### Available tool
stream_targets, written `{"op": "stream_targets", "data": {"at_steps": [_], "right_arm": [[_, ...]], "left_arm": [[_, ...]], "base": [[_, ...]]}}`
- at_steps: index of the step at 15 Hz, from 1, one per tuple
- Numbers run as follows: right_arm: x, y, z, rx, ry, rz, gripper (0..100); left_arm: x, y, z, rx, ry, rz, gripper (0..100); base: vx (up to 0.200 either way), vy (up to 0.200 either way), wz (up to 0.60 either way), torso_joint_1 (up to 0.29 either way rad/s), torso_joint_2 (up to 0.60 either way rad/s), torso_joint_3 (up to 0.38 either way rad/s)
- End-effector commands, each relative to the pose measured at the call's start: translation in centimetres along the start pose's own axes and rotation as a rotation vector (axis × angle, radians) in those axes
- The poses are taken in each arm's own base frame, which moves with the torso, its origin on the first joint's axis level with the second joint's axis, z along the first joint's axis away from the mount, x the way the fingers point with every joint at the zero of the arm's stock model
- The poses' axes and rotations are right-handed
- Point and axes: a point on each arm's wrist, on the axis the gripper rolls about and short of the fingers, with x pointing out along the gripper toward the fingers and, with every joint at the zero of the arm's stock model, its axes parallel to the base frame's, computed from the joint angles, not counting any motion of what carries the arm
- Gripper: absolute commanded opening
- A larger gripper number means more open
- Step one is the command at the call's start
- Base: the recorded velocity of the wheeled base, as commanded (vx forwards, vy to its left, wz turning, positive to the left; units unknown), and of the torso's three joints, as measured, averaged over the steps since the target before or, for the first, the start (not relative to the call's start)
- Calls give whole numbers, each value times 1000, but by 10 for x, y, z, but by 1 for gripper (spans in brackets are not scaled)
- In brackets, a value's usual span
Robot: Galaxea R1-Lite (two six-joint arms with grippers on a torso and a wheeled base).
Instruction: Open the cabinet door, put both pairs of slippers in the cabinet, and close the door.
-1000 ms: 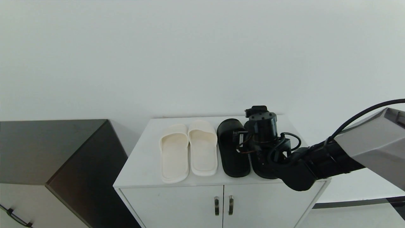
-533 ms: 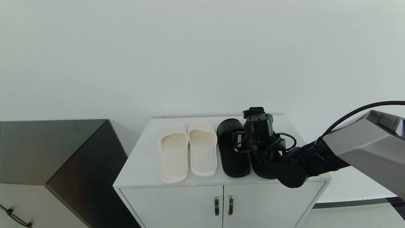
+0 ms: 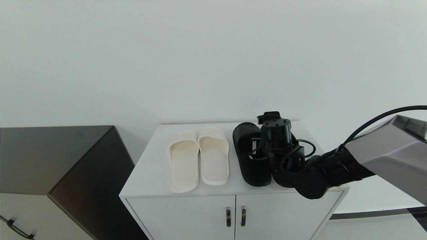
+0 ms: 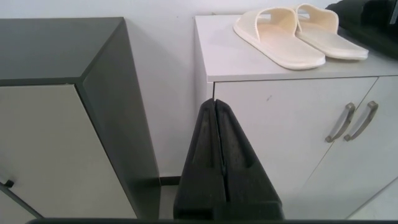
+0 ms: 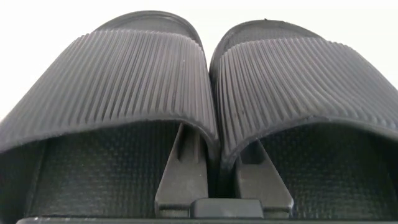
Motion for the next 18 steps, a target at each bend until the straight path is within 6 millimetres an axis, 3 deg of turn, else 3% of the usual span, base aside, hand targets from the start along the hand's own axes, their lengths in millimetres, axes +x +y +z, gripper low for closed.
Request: {"op": "stream_targets", "data": {"at_steps": [1, 2, 5, 6, 7, 9, 11, 14, 18], "right_arm": [[-20, -9, 28, 15, -49, 13, 0], [-26, -12, 32, 12, -56, 21, 0], [-68, -20, 43, -17, -54, 122, 0], [-110, -31, 27, -58, 11, 264, 0], [-137, -42, 20, -78, 39, 370, 0], [-172, -55, 21, -76, 40, 522, 0], [-181, -60, 18, -83, 56, 594, 0], [-180, -60, 10, -98, 86, 611, 0], [-181, -62, 10, -96, 82, 610, 0]], "left_arm": [[0, 0, 0, -2, -1, 0, 0], [0, 0, 0, -2, -1, 0, 0], [0, 0, 0, -4, -1, 0, 0], [0, 0, 0, -2, -1, -1, 0], [0, 0, 0, -1, -1, 0, 0], [0, 0, 0, -1, -1, -1, 0], [0, 0, 0, -1, -1, -1, 0], [0, 0, 0, -2, -1, -1, 0], [0, 0, 0, -2, -1, -1, 0]], "base": [[0, 0, 0, 0, 0, 0], [0, 0, 0, 0, 0, 0], [0, 0, 0, 0, 0, 0], [0, 0, 0, 0, 0, 0], [0, 0, 0, 0, 0, 0], [0, 0, 0, 0, 0, 0], [0, 0, 0, 0, 0, 0], [0, 0, 0, 0, 0, 0], [-200, 0, 0, 6, 1, 0]]}}
